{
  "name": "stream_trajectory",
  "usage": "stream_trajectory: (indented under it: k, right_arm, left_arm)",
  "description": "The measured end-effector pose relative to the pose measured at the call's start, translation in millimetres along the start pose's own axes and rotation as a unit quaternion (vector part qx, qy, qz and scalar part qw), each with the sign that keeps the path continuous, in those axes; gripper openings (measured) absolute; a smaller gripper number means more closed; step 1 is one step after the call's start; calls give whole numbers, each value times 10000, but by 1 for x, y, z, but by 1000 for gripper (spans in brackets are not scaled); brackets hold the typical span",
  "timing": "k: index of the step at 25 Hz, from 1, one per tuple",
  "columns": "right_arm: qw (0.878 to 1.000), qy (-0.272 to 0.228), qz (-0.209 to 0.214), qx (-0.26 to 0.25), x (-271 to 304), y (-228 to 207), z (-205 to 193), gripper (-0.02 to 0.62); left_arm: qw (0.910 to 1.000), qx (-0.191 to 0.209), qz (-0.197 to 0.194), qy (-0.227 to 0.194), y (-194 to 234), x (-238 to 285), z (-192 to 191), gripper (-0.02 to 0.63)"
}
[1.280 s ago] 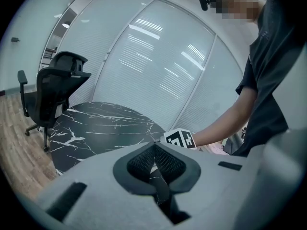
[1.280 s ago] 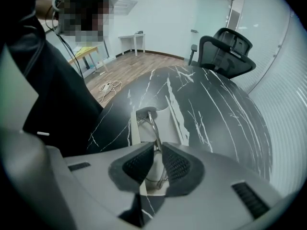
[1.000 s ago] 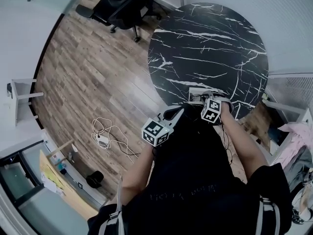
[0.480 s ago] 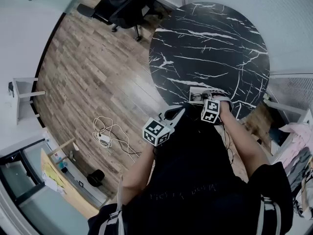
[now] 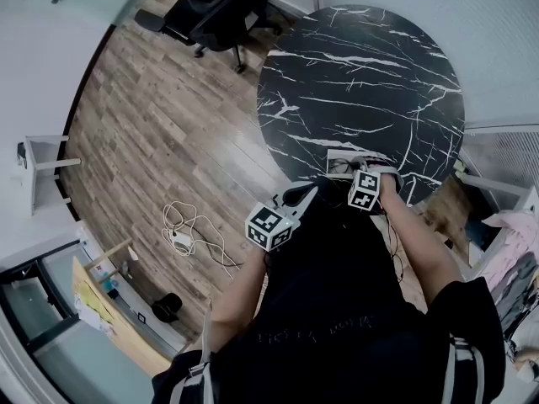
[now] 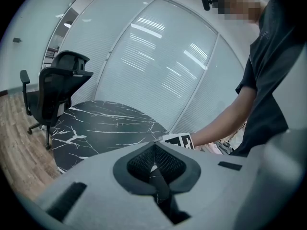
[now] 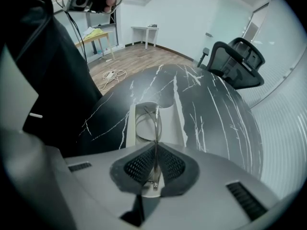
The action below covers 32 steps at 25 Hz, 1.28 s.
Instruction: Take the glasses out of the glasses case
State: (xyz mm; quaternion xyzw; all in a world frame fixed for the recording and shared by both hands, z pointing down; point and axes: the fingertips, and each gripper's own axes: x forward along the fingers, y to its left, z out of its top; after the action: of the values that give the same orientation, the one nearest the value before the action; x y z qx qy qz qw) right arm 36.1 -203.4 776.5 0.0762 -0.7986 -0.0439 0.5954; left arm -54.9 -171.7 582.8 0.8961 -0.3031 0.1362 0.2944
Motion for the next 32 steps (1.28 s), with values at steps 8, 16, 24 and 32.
stream_trajectory:
  k: [8, 16, 24, 32]
  right_arm:
    - [9978, -305, -518, 281, -27, -16, -3, 32]
    - [9927, -658, -659, 770, -54, -19, 2, 32]
    - [9801, -1035, -847, 1468, -83, -16, -1, 32]
    - [9604, -1342, -1158, 2149, -114, -11, -4, 32]
  left_arm:
    - [10000, 34, -40, -48, -6, 2, 1, 18]
    - [9999, 59, -77, -103, -11, 1, 2, 18]
    - [9997, 71, -153, -201, -21, -3, 3, 18]
    - [9991, 151, -275, -286, -31, -6, 7, 18]
